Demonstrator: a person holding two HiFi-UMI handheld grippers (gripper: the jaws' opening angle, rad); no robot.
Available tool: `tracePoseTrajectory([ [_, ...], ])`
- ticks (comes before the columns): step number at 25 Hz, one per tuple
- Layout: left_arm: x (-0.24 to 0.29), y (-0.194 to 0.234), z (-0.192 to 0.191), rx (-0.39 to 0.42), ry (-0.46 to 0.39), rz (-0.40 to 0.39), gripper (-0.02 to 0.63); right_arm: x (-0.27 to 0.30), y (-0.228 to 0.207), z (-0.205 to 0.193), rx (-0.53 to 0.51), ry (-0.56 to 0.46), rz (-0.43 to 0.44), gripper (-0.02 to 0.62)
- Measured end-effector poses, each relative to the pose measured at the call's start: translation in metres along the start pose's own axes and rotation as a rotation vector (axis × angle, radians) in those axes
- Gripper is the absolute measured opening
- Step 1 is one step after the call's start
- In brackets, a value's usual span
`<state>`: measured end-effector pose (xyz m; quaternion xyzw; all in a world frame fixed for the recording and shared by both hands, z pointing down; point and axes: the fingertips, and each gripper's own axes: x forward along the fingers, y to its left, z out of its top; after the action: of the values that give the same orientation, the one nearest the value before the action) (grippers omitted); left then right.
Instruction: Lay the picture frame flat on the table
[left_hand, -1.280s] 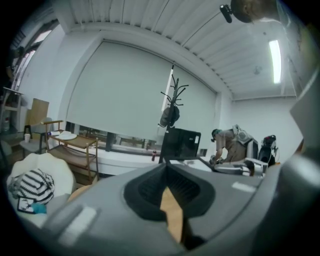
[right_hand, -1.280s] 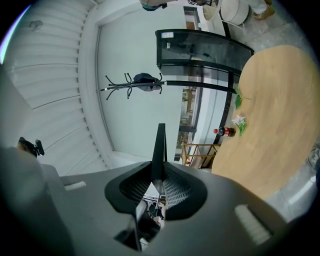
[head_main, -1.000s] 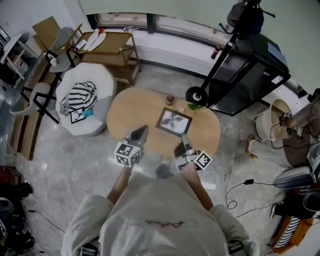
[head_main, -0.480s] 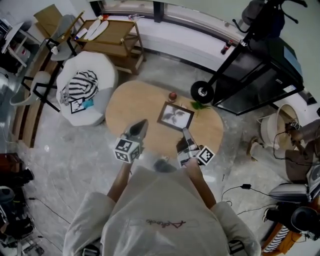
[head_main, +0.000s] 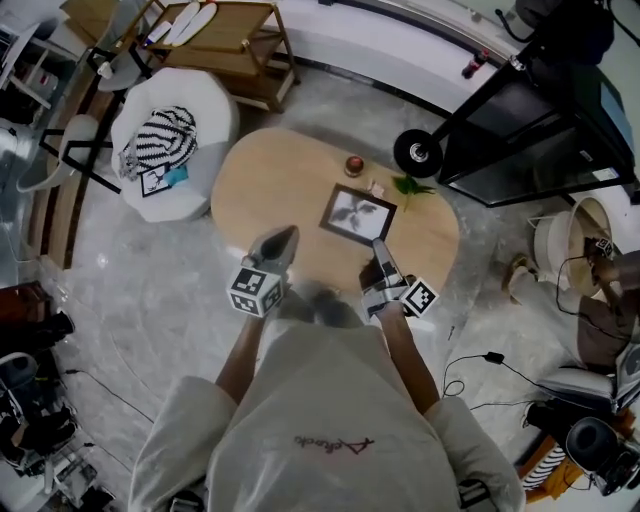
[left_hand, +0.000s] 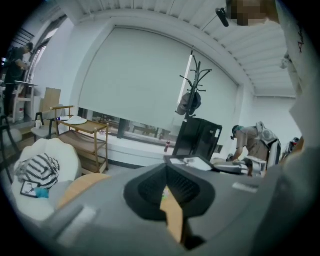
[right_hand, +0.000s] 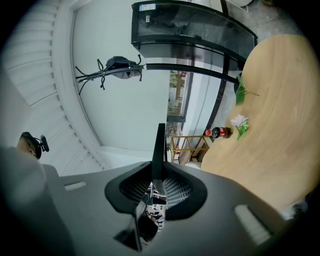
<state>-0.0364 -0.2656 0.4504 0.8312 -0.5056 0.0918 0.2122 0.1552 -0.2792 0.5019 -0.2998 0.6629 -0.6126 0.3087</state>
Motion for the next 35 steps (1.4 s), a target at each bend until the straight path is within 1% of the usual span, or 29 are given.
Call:
tracePoseTrajectory([
  [8, 0.010, 0.023, -0.030, -0.033, 0.046, -0.008, 0.000, 0.012, -0.029, -0.010, 0.030, -0.002, -0.024, 0.075],
  [16, 0.018, 0.052, -0.061, -0.045, 0.086, -0.045, 0.000, 0.024, -0.057, -0.016, 0.003, -0.034, -0.037, 0.075],
  [22, 0.028, 0.073, -0.086, -0.055, 0.112, -0.083, 0.000, 0.029, -0.079, -0.031, -0.002, -0.053, -0.054, 0.075],
  [31, 0.055, 0.111, -0.123, -0.045, 0.141, -0.131, 0.000, 0.030, -0.132, -0.057, 0.018, -0.080, -0.094, 0.075],
  [35, 0.060, 0.120, -0.153, -0.067, 0.157, -0.132, 0.000, 0.020, -0.161, -0.071, 0.027, -0.068, -0.115, 0.076],
])
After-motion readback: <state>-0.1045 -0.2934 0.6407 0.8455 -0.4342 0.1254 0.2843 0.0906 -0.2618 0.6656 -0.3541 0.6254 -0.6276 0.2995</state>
